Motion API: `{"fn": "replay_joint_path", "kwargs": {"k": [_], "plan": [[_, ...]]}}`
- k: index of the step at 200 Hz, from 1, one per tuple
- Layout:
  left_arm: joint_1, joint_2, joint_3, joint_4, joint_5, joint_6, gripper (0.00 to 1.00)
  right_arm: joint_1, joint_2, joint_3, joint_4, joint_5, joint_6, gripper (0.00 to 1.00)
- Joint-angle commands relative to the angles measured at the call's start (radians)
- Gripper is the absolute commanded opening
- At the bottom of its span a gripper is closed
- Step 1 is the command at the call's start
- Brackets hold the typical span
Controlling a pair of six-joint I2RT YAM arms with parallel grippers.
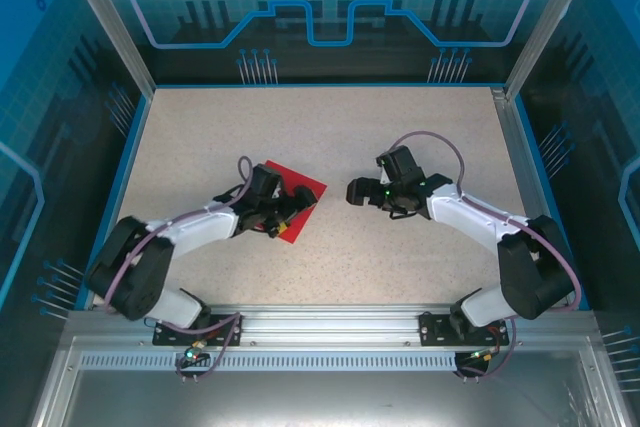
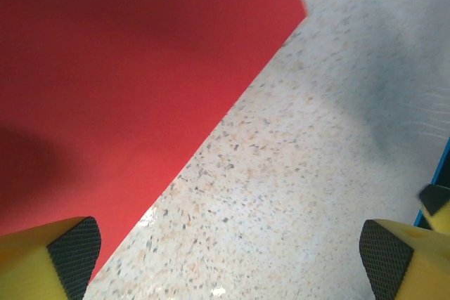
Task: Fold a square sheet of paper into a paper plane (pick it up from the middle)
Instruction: Move the square sheet of paper to the center of the table.
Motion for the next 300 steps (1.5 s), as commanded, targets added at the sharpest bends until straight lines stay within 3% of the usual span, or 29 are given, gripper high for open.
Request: {"fn": "replay_joint_path", "kwargs": {"k": [1, 31, 55, 100, 130, 146, 190, 246, 270, 300], "plan": [[0.084, -0.164, 0.009, -0.171, -0.107, 0.081, 0.99, 0.069, 0.034, 0.008, 0.058, -0.032, 0.073, 0.95], [0.287, -0.345, -0.061, -0.279, -0.127, 0.158, 0.99, 0.180, 0.199, 0.152, 0.077, -0.056, 0.118, 0.88], [0.365, -0.432, -0.079, -0.345, -0.164, 0.244, 0.99, 0.269, 0.355, 0.323, 0.036, -0.037, 0.161, 0.79], [0.391, -0.447, -0.092, -0.363, -0.191, 0.297, 0.99, 0.368, 0.584, 0.615, -0.123, 0.021, 0.190, 0.77], [0.392, -0.430, -0.099, -0.346, -0.175, 0.313, 0.99, 0.378, 0.670, 0.659, -0.100, -0.076, 0.192, 0.77], [0.393, -0.423, -0.096, -0.345, -0.168, 0.321, 0.99, 0.377, 0.698, 0.664, -0.140, -0.068, 0.190, 0.77], [0.393, -0.409, -0.085, -0.318, -0.118, 0.333, 0.99, 0.334, 0.632, 0.539, -0.250, -0.011, 0.111, 0.75], [0.391, -0.291, -0.004, -0.223, -0.066, 0.312, 0.99, 0.200, 0.455, 0.335, -0.347, 0.022, -0.221, 0.76], [0.391, -0.204, 0.074, -0.218, -0.013, 0.260, 0.99, 0.134, 0.422, 0.306, -0.331, -0.031, -0.246, 0.76], [0.389, -0.142, 0.133, -0.252, 0.029, 0.166, 0.99, 0.131, 0.367, 0.335, -0.305, -0.154, -0.230, 0.76]]}}
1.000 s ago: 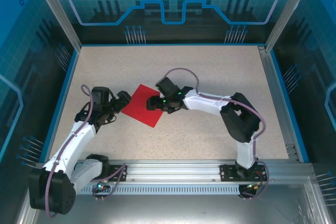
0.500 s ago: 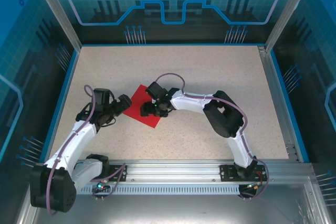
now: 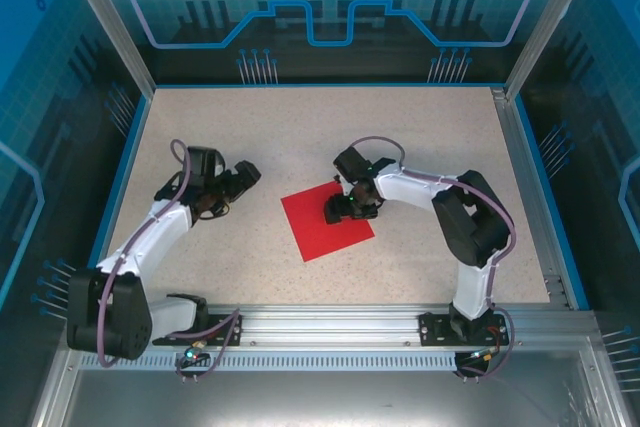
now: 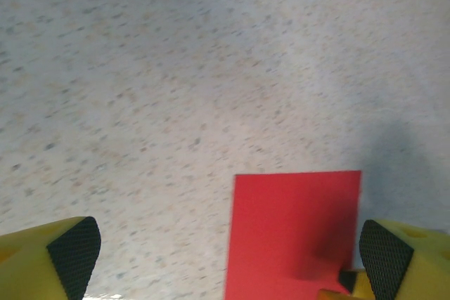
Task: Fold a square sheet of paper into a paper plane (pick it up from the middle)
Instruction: Move the square sheet of paper to the center of the table.
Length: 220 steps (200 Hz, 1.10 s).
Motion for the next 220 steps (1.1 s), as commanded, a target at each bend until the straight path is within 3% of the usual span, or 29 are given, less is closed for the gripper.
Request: {"fn": "replay_joint_path", "kwargs": {"k": [1, 24, 63, 96, 134, 181, 220], "plan": [[0.005, 0.031, 0.055, -0.018, 0.066, -0.096, 0.99, 0.008, -0.049, 0.020, -0.036, -0.111, -0.030, 0.76], [-0.008, 0.030, 0.079, -0.107, 0.068, -0.201, 0.99, 0.013, -0.038, 0.125, -0.114, -0.153, 0.019, 0.77], [-0.017, -0.045, 0.063, -0.227, 0.043, -0.263, 0.99, -0.006, -0.049, 0.200, -0.169, -0.142, 0.094, 0.77], [-0.018, -0.076, 0.024, -0.147, 0.020, -0.160, 0.99, -0.033, 0.038, 0.213, -0.074, -0.220, 0.002, 0.73], [-0.027, -0.141, -0.021, -0.079, 0.087, -0.044, 0.99, -0.031, 0.080, 0.207, 0.004, -0.183, 0.001, 0.71], [-0.038, -0.201, -0.098, -0.013, 0.211, 0.015, 0.99, -0.041, 0.135, 0.155, 0.082, -0.097, 0.124, 0.71], [-0.048, -0.230, -0.124, -0.025, 0.205, 0.035, 0.99, -0.036, 0.190, 0.149, 0.063, 0.030, 0.266, 0.70]]}}
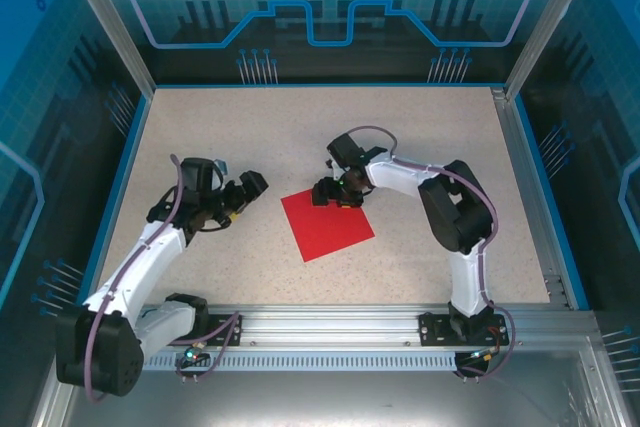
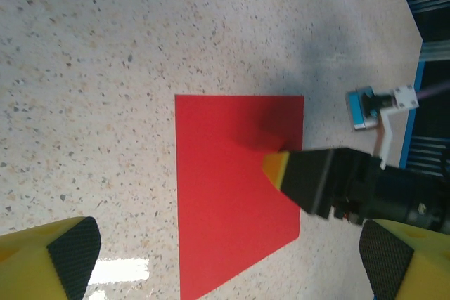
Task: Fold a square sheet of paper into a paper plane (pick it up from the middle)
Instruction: Move the square sheet of paper to the center of the table.
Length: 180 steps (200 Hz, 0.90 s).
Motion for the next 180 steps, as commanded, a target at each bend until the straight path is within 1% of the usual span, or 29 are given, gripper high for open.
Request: {"fn": "replay_joint_path", "kwargs": {"k": [1, 19, 26, 47, 63, 75, 88, 99, 121, 132, 136, 149, 159, 171, 180], "plan": [[-0.005, -0.027, -0.024, 0.016, 0.037, 0.038, 0.99, -0.009, 0.037, -0.019, -0.012, 0.118, 0.128, 0.70], [-0.006, -0.015, -0.038, 0.049, 0.044, 0.019, 0.99, -0.007, 0.018, -0.063, 0.007, 0.190, 0.250, 0.70], [-0.007, -0.006, -0.034, 0.057, 0.052, 0.014, 0.99, -0.004, 0.006, -0.082, 0.005, 0.236, 0.320, 0.70], [-0.010, 0.022, -0.014, 0.064, 0.063, 0.014, 0.99, 0.000, -0.030, -0.135, 0.021, 0.321, 0.487, 0.70], [-0.012, 0.043, 0.006, 0.059, 0.064, 0.028, 0.99, 0.001, -0.049, -0.159, 0.060, 0.350, 0.534, 0.69], [-0.014, 0.056, 0.026, 0.048, 0.069, 0.048, 0.99, 0.002, -0.061, -0.153, 0.105, 0.345, 0.468, 0.69], [-0.014, 0.069, 0.046, 0.028, 0.067, 0.071, 0.99, 0.001, -0.067, -0.107, 0.065, 0.341, 0.393, 0.71], [-0.014, 0.075, 0.059, 0.019, 0.072, 0.092, 0.99, 0.002, -0.078, -0.073, 0.054, 0.311, 0.306, 0.74], [-0.014, 0.085, 0.066, 0.022, 0.072, 0.114, 0.99, 0.032, -0.122, 0.004, -0.035, 0.321, 0.166, 0.85], [-0.014, 0.094, 0.075, 0.025, 0.072, 0.123, 0.99, 0.056, -0.143, 0.054, -0.110, 0.367, 0.116, 0.93], [-0.014, 0.097, 0.079, 0.024, 0.075, 0.127, 0.99, 0.067, -0.149, 0.072, -0.133, 0.380, 0.090, 0.99], [-0.014, 0.102, 0.092, 0.024, 0.072, 0.132, 0.99, 0.110, -0.171, 0.124, -0.209, 0.451, 0.035, 0.99], [-0.013, 0.094, 0.089, 0.040, 0.068, 0.129, 0.99, 0.148, -0.184, 0.154, -0.256, 0.544, 0.014, 0.99], [-0.014, 0.074, 0.071, 0.076, 0.059, 0.117, 0.99, 0.193, -0.207, 0.147, -0.243, 0.619, -0.058, 0.99], [-0.014, 0.058, 0.059, 0.096, 0.042, 0.112, 0.99, 0.221, -0.230, 0.113, -0.183, 0.656, -0.134, 0.99]]}}
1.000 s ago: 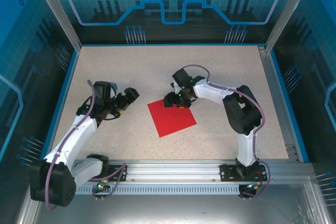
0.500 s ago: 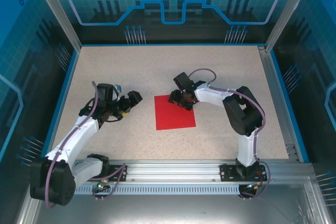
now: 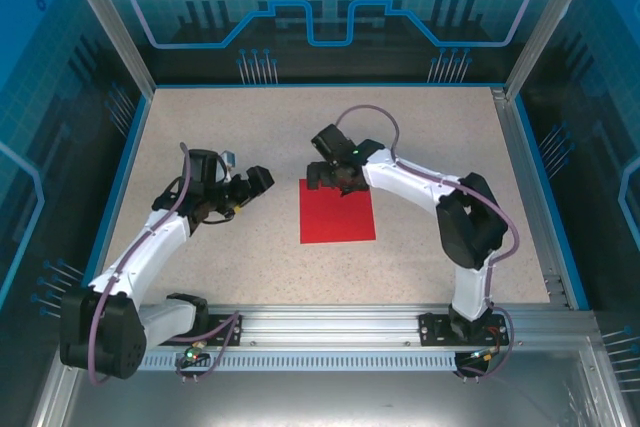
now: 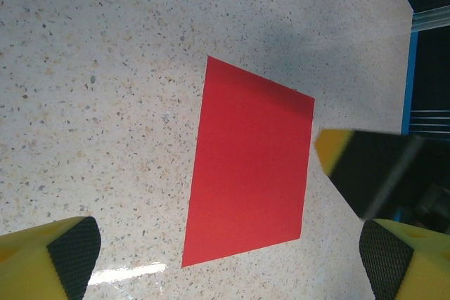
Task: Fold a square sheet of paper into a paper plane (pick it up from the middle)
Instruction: Move the square sheet of paper to the center of the table.
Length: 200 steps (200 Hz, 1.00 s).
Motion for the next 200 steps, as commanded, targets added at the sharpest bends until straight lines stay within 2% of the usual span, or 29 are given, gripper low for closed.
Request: {"fn": "replay_joint_path", "kwargs": {"k": [1, 11, 24, 40, 60, 82, 106, 129, 200], "plan": [[-0.008, -0.037, -0.001, 0.053, -0.004, 0.016, 0.99, 0.084, -0.077, -0.012, -0.038, 0.180, -0.205, 0.99], [-0.008, -0.057, -0.009, 0.062, -0.028, 0.013, 0.99, 0.094, -0.086, -0.034, -0.028, 0.200, -0.211, 0.99], [-0.008, -0.075, 0.000, 0.046, -0.064, 0.018, 0.99, 0.071, -0.054, 0.019, -0.165, 0.184, -0.105, 0.99], [-0.008, -0.080, 0.002, 0.031, -0.046, 0.066, 0.99, 0.030, -0.017, 0.026, -0.180, 0.015, -0.109, 0.99], [-0.007, -0.073, 0.007, 0.002, -0.047, 0.071, 0.99, 0.001, 0.031, 0.024, -0.173, -0.090, -0.062, 0.99], [-0.007, -0.059, 0.004, 0.005, -0.041, 0.064, 0.99, -0.014, 0.088, 0.083, -0.251, -0.075, -0.022, 0.98], [-0.007, -0.033, 0.009, 0.003, -0.050, 0.046, 0.99, -0.029, 0.154, 0.138, -0.300, -0.114, -0.002, 0.90], [-0.006, 0.008, 0.027, -0.011, -0.042, 0.043, 0.99, -0.028, 0.205, 0.170, -0.308, -0.156, 0.025, 0.86], [-0.007, 0.129, 0.124, -0.036, -0.020, 0.066, 0.99, -0.060, 0.281, 0.210, -0.332, -0.178, 0.045, 0.87]]}}
